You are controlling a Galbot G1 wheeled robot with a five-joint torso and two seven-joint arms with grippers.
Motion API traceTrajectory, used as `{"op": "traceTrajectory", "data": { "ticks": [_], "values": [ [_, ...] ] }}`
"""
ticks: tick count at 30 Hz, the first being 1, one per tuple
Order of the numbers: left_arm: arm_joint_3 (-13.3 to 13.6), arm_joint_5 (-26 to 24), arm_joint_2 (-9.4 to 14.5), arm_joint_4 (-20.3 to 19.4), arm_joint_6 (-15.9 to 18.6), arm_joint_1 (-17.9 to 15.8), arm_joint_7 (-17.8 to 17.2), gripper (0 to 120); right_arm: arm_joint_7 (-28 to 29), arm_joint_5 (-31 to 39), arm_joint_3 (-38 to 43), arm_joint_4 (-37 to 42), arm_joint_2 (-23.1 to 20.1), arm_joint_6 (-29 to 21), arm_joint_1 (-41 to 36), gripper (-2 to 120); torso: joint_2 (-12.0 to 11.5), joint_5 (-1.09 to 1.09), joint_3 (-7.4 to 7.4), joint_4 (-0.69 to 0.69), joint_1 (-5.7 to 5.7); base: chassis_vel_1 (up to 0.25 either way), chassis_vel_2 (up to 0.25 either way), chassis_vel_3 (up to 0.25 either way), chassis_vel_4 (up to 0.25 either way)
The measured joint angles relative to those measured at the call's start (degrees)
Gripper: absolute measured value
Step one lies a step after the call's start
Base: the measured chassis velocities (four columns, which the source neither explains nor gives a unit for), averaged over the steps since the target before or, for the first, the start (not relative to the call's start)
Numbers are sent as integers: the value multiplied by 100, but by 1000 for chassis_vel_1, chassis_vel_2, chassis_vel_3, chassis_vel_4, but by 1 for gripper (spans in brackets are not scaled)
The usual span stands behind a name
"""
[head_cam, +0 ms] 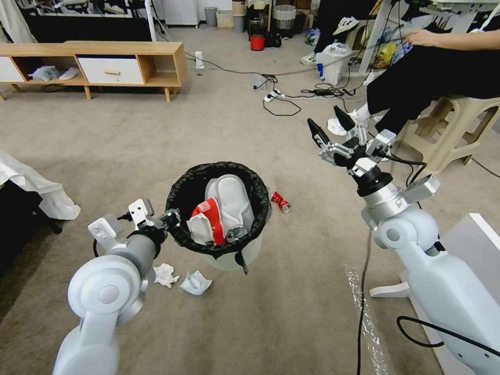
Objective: Pick up the trash bin and place the garbage on the floor into it.
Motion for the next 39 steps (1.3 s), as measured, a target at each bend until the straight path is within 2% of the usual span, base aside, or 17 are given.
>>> {"op": "traceTrajectory", "data": {
  "ticks": [9, 11, 15, 24, 39],
  "values": [
    [-62, 148, 53, 25, -83, -23, 85, 4, 414, -423, -78, -236, 23, -185, -159, 100, 0, -1, 0, 0, 0, 0, 0, 0, 0],
    [-92, 352, 72, 41, -138, -23, 200, 4, 769, -763, -169, -374, 23, -324, -271, 100, 0, -1, 0, 0, 0, 0, 0, 0, 0],
    [-124, 521, 84, 42, -191, -23, 319, 4, 985, -989, -301, -553, 41, -379, -388, 100, 0, -1, 0, -1, 0, 0, 0, 0, 0],
    [-196, 690, 108, 23, -265, -8, 486, 4, 1129, -1374, -531, -936, 160, -385, -589, 100, 0, -1, 0, 0, 0, 0, 0, 0, 0],
    [-191, 775, 89, 15, -272, -2, 544, 4, 1124, -1475, -556, -1023, 241, -343, -693, 100, 0, -1, 0, -1, 0, 0, 0, 0, 0]
  ]
}}
